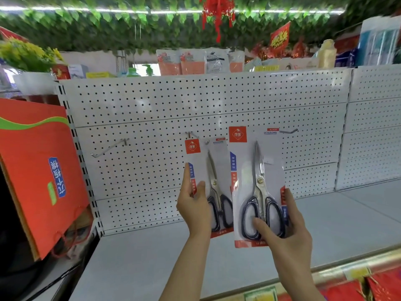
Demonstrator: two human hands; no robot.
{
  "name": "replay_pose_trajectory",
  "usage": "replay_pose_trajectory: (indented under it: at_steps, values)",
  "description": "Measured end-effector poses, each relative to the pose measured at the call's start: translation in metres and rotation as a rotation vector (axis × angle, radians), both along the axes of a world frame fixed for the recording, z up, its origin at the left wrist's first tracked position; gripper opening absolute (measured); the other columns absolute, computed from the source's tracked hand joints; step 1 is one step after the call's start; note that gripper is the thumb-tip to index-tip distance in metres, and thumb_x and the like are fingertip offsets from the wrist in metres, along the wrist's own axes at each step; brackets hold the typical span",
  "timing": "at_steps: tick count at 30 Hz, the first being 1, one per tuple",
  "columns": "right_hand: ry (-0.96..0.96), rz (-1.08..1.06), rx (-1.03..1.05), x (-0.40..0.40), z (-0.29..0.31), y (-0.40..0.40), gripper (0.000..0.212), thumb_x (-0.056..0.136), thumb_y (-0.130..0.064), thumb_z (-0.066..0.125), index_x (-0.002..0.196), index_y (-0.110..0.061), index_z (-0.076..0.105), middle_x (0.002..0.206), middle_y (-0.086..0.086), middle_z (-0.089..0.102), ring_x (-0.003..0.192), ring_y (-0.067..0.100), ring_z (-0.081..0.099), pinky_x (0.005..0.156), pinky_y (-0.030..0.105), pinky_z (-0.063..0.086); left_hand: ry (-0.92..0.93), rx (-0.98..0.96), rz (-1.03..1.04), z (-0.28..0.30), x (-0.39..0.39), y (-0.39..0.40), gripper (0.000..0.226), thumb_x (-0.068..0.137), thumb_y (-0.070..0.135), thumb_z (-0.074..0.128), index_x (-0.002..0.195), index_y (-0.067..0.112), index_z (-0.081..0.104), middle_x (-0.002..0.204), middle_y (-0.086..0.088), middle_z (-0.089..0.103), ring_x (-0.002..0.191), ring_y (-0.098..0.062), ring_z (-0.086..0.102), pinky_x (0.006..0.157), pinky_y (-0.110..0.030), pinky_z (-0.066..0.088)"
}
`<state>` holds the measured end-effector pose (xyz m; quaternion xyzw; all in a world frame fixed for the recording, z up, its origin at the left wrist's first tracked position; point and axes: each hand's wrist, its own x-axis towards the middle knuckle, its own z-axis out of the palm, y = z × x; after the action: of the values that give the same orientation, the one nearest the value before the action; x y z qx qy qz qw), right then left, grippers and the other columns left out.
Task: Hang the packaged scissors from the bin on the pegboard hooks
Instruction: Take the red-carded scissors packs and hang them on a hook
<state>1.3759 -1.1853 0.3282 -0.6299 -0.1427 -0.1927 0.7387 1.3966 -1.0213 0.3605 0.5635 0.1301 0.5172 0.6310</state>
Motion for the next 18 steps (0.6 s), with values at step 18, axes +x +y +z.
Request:
replay_pose_trajectory:
  at_steps: [18]
  values:
    - [-0.033, 0.218, -0.069, 0.022, -0.018, 0.067, 0.091, 0.072, -0.009, 0.081, 0.141, -0.049, 0.036, 0.116, -0.017, 0.051, 0.109, -0.009, 0.052, 0.079, 0.003, 0.043, 0.110, 0.439, -0.050, 0.063, -0.004, 0.042, 0.060, 0.090, 0.039, 0.064, 0.144, 0.043, 0.039, 0.127, 0.020, 0.044, 0.101, 0.015, 0.051, 0.077, -0.004, 0.046]
